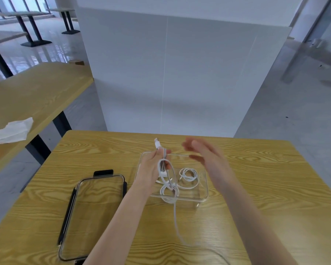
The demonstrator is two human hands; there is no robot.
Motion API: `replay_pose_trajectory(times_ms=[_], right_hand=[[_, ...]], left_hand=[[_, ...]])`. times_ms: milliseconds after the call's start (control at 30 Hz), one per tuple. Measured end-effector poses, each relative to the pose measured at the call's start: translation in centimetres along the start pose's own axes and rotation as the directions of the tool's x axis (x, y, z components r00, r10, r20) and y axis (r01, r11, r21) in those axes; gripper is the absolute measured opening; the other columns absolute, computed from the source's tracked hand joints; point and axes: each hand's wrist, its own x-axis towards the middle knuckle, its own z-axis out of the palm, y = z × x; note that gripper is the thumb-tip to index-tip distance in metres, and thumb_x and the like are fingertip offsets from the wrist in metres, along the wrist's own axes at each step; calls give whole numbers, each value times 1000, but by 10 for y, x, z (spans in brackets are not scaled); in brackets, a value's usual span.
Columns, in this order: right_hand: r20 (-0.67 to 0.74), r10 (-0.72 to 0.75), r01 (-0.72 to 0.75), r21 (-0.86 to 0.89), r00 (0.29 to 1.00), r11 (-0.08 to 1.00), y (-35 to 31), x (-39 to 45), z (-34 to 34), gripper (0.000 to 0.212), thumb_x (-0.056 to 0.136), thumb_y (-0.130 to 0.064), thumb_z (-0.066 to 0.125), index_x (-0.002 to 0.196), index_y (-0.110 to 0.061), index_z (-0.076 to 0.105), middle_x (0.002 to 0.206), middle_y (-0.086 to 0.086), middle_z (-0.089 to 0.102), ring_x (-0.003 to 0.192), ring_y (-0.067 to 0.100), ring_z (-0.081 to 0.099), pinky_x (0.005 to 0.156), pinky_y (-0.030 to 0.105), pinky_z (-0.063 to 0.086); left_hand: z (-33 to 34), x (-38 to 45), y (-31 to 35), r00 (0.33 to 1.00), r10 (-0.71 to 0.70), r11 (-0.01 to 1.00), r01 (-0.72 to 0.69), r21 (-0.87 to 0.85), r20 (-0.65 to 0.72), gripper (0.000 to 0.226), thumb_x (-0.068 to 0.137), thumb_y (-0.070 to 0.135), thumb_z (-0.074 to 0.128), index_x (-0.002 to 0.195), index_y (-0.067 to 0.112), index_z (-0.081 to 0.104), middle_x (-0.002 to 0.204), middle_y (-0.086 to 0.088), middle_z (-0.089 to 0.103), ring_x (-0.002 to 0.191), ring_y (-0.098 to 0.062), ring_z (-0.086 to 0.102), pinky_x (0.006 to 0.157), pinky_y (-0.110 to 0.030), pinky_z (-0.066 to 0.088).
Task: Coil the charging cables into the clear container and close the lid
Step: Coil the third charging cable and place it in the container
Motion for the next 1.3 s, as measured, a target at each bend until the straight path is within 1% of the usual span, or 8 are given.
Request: replay_pose_trajectory(times_ms=[100, 233, 467, 600, 700, 900, 1133, 1300], right_hand=[[224, 106, -70, -162, 969, 984, 17, -1, 15, 32, 95, -46, 35, 97, -40, 67, 96, -8, 73, 95, 14, 67, 95, 37, 50], [258, 148, -124, -106, 955, 987, 19, -10, 25, 37, 92, -50, 40, 88, -26, 68, 55, -2, 58, 55, 15, 58, 63, 25, 52], [325, 70, -139, 194, 943, 971, 28, 2, -17, 53, 68, -44, 73, 39, -16, 38, 36, -7, 27, 35, 11, 18, 42, 23, 13], [646, 264, -74, -306, 717, 949, 34, 2, -42, 33, 75, -31, 71, 46, -18, 60, 39, -7, 38, 40, 9, 28, 47, 17, 28], [598, 568, -3, -687, 565, 726, 49, 2, -33, 29, 82, -36, 66, 59, -18, 64, 45, -6, 46, 43, 7, 37, 52, 16, 35], [303, 545, -246, -653, 781, 716, 88, 7, -7, 26, 94, -27, 48, 75, -9, 53, 63, 4, 59, 47, 13, 57, 43, 24, 49], [-243, 241, -318, -358, 940, 878, 73, 37, -17, 30, 88, -24, 57, 64, -12, 44, 53, 0, 36, 47, 14, 30, 47, 27, 29], [-253, 143, -178, -122, 957, 976, 24, 34, -18, 17, 85, -20, 64, 71, -11, 64, 47, -5, 37, 42, 11, 30, 42, 24, 29]], left_hand=[[8, -1, 5, 999, 9, 1000, -10, 18, 36, 33, 98, 19, 39, 104, -7, 58, 63, -1, 56, 50, -5, 53, 52, -13, 47], [11, -3, 8, 999, 43, 996, -44, 83, 8, 31, 99, 16, 37, 105, -7, 57, 66, -6, 53, 44, 0, 52, 49, -12, 44], [-8, 3, 9, 997, 17, 985, -3, 173, -80, 36, 100, 24, 33, 97, 6, 64, 61, 1, 51, 60, -12, 47, 71, -25, 40], [-16, 6, 14, 996, 0, 999, 4, 42, -93, 35, 101, 22, 32, 100, 3, 61, 58, 4, 51, 55, -12, 46, 65, -25, 40], [-18, 7, 18, 999, -22, 996, 19, -86, -37, 36, 101, 23, 31, 106, -2, 57, 57, 4, 51, 54, -11, 46, 64, -26, 39], [2, -12, 36, 976, -34, 939, 105, -328, 215, 37, 101, 18, 29, 105, -8, 54, 58, 1, 46, 51, -10, 41, 60, -24, 37], [12, -31, 23, 966, -42, 998, 27, 63, 255, 41, 100, 25, 30, 108, -2, 60, 57, 6, 49, 53, -8, 44, 61, -20, 39], [17, -31, 5, 975, -165, 936, 108, 335, 147, 37, 100, 27, 33, 102, 8, 64, 62, 7, 58, 53, -5, 49, 65, -17, 45]])
